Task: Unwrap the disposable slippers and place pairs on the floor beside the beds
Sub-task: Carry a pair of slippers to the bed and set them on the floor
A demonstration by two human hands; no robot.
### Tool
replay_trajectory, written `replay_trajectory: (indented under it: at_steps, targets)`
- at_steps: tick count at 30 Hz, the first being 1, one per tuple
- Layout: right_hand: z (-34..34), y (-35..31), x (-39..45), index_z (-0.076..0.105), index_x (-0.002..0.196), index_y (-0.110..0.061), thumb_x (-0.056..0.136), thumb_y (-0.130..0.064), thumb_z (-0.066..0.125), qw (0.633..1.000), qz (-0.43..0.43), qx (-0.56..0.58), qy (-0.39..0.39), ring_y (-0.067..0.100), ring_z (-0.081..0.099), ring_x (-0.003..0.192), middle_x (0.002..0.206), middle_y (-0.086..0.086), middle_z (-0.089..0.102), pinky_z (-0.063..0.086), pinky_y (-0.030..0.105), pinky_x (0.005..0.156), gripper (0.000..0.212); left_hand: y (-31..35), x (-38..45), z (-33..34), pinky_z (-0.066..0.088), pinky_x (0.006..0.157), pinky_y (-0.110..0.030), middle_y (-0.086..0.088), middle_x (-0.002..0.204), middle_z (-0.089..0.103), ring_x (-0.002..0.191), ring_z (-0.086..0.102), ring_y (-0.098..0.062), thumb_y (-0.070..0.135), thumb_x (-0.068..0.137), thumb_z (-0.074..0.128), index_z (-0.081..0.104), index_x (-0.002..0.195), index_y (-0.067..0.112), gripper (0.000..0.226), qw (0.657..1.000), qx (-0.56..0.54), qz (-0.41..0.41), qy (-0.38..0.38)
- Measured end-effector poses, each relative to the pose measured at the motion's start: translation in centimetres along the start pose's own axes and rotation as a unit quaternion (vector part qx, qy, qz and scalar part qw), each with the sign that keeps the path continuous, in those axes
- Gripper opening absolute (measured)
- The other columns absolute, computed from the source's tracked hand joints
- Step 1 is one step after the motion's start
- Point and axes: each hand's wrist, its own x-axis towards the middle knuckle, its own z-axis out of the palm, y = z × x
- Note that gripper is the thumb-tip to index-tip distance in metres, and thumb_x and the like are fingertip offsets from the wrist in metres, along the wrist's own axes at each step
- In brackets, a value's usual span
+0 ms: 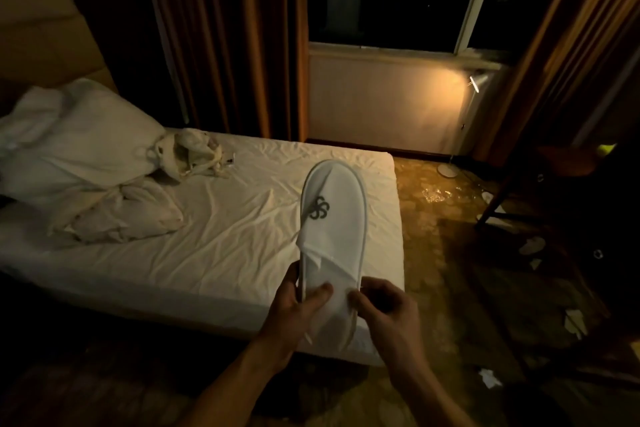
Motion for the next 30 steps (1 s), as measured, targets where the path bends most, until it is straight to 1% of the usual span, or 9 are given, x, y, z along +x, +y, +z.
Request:
replay_trajectory:
  at_steps: [3,6,9,11,15,19,22,26,30]
  targets:
    - [-0.3,0.0,-0.4,0.075,0.101,-0.023,0.083,-0.027,0.078,1.0,-0.003,0.0,-0.007,0.009,0.073,0.088,0.092,-0.007,0.077,0.061,0.043,0.085,0.019,0.2,-0.2,0.4,0.06,0.086,-0.048,-0.004,0.117,0.072,0.103,0.072,-0.025,0.028,0.079,0.08,0.059,0.125,0.031,0.05,1.0,0.004,0.003,0.001]
    - [-0.6,-0.2,-1.1,0.074,0.105,-0.021,0.084,-0.025,0.078,1.0,-0.005,0.007,-0.016,0.008,0.073,0.089,0.095,-0.005,0.077,0.061,0.041,0.087,0.022,0.3,-0.5,0.7,0.06,0.083,-0.039,-0.003,0.12,0.071,0.104,0.072,-0.022,0.017,0.088,0.073,0.058,0.128,0.027,0.044,1.0,0.005,0.015,-0.001]
    - [-0.9,0.1,-1.7,0.074,0.106,-0.014,0.083,-0.022,0.078,1.0,0.001,0.021,-0.013,0.014,0.074,0.088,0.094,0.0,0.077,0.061,0.043,0.086,0.024,-0.4,-1.1,0.7,0.061,0.082,-0.039,-0.006,0.118,0.072,0.103,0.072,-0.025,0.014,0.088,0.072,0.056,0.131,0.021,0.046,1.0,0.003,0.006,-0.002]
    - [-1.1,0.5,-1.9,0.073,0.106,-0.012,0.084,-0.02,0.077,1.0,0.0,0.026,-0.012,0.015,0.075,0.087,0.092,0.001,0.077,0.062,0.042,0.084,0.024,-0.8,-1.2,0.5,0.061,0.084,-0.04,-0.007,0.118,0.072,0.103,0.072,-0.024,0.016,0.087,0.073,0.055,0.133,0.02,0.049,1.0,0.003,0.004,0.002]
    - [-0.8,1.0,-2.4,0.072,0.107,-0.014,0.084,-0.022,0.077,0.999,0.016,0.025,-0.014,0.01,0.074,0.088,0.094,-0.003,0.076,0.062,0.034,0.082,0.025,-1.6,-1.4,0.0,0.059,0.089,-0.045,-0.005,0.121,0.07,0.108,0.07,-0.025,0.025,0.083,0.077,0.055,0.131,0.026,0.053,1.0,0.012,-0.007,-0.007]
    - [-0.1,1.8,-2.5,0.072,0.107,-0.017,0.084,-0.025,0.076,0.999,0.028,0.011,-0.022,0.006,0.073,0.088,0.094,-0.007,0.075,0.061,0.029,0.08,0.024,-2.2,-1.9,-0.8,0.06,0.085,-0.041,-0.004,0.119,0.069,0.107,0.069,-0.025,0.024,0.086,0.075,0.052,0.133,0.021,0.053,1.0,0.016,-0.023,0.001]
    - [0.9,2.4,-2.3,0.071,0.11,-0.016,0.085,-0.024,0.076,0.999,0.039,0.006,-0.027,0.006,0.072,0.088,0.095,-0.008,0.074,0.061,0.027,0.078,0.027,-3.0,-1.7,-1.9,0.059,0.088,-0.042,-0.004,0.12,0.069,0.109,0.068,-0.024,0.026,0.084,0.077,0.052,0.134,0.021,0.057,0.999,0.019,-0.033,0.009]
    - [2.8,6.0,-1.2,0.072,0.108,-0.016,0.085,-0.024,0.076,0.998,0.054,0.002,-0.033,0.005,0.073,0.087,0.095,-0.007,0.075,0.062,0.026,0.076,0.024,-6.4,0.1,-3.9,0.059,0.089,-0.043,-0.003,0.122,0.068,0.11,0.068,-0.022,0.03,0.077,0.08,0.053,0.13,0.03,0.06,0.998,0.022,-0.049,0.026]
    - [5.3,13.9,0.5,0.074,0.104,-0.019,0.087,-0.021,0.074,0.997,0.072,0.005,-0.042,0.006,0.073,0.087,0.094,-0.007,0.077,0.064,0.034,0.076,0.017,-14.4,3.3,-6.3,0.059,0.088,-0.041,0.0,0.12,0.07,0.109,0.069,-0.02,0.027,0.075,0.079,0.057,0.117,0.039,0.049,0.996,0.021,-0.059,0.058]
